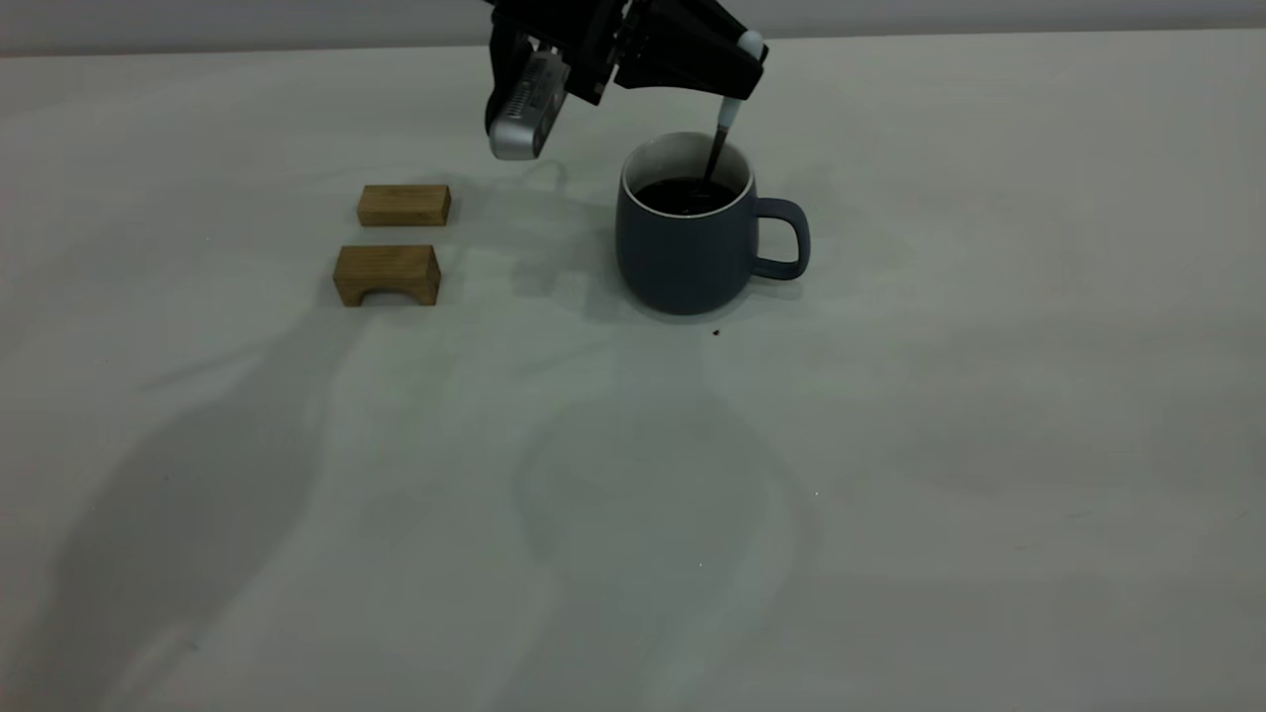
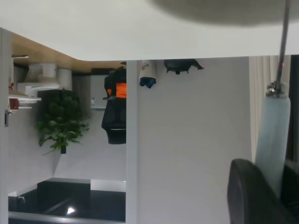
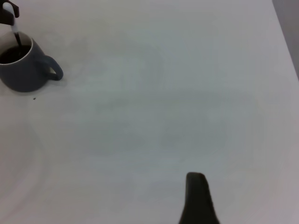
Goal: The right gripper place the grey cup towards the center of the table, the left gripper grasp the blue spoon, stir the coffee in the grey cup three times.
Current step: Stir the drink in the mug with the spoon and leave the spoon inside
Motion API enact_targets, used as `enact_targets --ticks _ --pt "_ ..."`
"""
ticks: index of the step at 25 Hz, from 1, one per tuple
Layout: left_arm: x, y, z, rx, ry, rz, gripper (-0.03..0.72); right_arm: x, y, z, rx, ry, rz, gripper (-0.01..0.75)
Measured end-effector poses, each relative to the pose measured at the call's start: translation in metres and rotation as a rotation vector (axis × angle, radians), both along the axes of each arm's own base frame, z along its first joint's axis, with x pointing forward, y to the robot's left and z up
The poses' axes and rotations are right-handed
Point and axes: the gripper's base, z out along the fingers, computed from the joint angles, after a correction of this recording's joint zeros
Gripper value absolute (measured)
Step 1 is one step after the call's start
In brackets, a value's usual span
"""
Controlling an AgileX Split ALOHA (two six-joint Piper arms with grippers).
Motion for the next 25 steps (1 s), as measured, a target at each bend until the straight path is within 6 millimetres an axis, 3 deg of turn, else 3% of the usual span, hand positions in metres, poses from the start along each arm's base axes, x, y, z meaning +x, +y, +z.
enact_targets --ticks 13,17,25 --pt "-0.002 0.012 -0.012 0.199 0.193 0.067 0.146 0.0 0.0 0.0 0.0 0.0 0.0 0.582" --pt "0.002 0.02 -0.012 0.186 0.12 0.041 0.146 0.0 0.0 0.0 -0.001 0.0 0.0 0.582" --pt "0.002 0.013 -0.007 0.076 -0.079 -0.052 0.14 0.0 0.0 0.0 -0.001 0.0 0.0 0.582"
